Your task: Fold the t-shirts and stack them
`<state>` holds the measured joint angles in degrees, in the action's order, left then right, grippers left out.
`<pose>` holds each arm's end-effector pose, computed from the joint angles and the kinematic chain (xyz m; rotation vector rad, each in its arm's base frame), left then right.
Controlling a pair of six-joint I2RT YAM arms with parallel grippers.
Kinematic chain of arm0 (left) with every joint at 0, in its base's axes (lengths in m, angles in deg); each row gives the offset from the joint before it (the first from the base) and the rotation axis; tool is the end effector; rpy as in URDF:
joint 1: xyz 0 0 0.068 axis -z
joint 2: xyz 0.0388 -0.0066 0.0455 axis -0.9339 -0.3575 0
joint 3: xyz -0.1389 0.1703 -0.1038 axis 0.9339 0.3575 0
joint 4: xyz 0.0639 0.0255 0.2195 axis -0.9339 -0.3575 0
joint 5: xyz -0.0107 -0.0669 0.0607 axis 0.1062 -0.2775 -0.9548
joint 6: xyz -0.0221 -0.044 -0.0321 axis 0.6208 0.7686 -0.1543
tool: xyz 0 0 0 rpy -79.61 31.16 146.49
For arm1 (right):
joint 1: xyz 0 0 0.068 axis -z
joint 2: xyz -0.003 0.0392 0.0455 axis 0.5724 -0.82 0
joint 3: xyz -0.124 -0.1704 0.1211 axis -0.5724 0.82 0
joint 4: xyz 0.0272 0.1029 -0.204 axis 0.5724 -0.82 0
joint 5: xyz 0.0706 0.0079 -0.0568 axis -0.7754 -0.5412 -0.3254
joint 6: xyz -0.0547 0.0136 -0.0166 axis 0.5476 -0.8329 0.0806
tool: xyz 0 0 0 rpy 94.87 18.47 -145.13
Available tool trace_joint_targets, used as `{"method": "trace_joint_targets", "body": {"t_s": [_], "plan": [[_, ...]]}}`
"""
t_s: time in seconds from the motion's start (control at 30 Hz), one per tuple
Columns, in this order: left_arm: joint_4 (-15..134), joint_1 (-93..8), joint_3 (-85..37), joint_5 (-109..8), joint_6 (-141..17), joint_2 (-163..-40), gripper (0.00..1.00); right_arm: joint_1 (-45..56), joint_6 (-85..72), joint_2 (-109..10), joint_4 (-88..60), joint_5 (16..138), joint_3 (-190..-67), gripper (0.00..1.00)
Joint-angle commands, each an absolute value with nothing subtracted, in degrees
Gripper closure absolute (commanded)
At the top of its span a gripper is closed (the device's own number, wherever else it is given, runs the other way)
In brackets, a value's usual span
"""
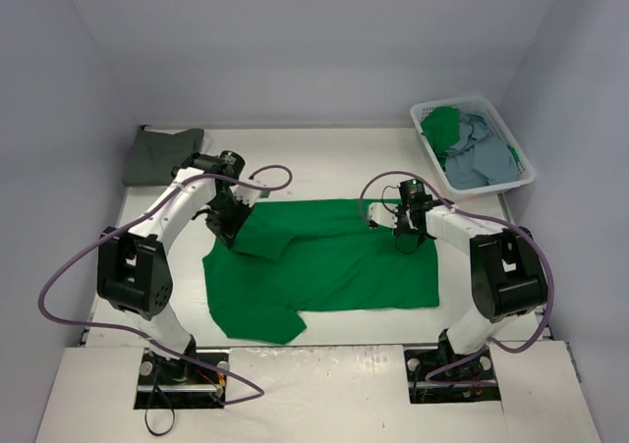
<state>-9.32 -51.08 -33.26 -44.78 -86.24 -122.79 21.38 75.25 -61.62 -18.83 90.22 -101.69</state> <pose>0.2653 -0.0969 0.2338 0.8206 2.8679 -0.3738 0.2931 0.0667 0.1536 -1.7268 1.8392 -0.5669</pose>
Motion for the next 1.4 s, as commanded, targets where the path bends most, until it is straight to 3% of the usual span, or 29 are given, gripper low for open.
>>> {"method": "trace_joint_targets", "body": {"t_s": [0.0,0.2,0.5,0.7,0.83,0.97,1.17,1.37], "plan": [[-9.9,-52.5,-39.1,-51.4,-85.3,-119.4,1.0,21.5,73.8,-59.8,-19.0,91.0,-106.0,1.0],[-9.9,-53.6,-42.0,-55.1,-83.2,-117.7,1.0,21.2,72.8,-56.6,-19.8,89.9,-106.4,1.0],[-10.4,-53.5,-35.4,-51.5,-84.8,-118.9,1.0,20.5,73.3,-53.8,-23.0,91.4,-103.2,0.99],[-10.5,-53.5,-34.6,-51.8,-85.0,-119.9,1.0,19.8,73.0,-55.2,-24.9,93.3,-102.0,0.89],[-10.6,-53.5,-35.0,-52.6,-84.8,-120.0,0.83,19.8,72.4,-56.4,-26.2,94.5,-102.0,0.63],[-11.0,-53.3,-35.7,-52.0,-84.3,-119.7,0.64,20.2,71.8,-56.0,-26.3,93.8,-102.6,0.55],[-10.8,-53.0,-39.1,-53.0,-83.5,-119.4,0.63,20.6,69.4,-55.5,-27.2,91.6,-106.1,0.53],[-10.7,-52.9,-43.5,-50.4,-82.0,-122.1,0.72,20.7,66.2,-54.5,-29.8,89.0,-111.0,0.49]]}}
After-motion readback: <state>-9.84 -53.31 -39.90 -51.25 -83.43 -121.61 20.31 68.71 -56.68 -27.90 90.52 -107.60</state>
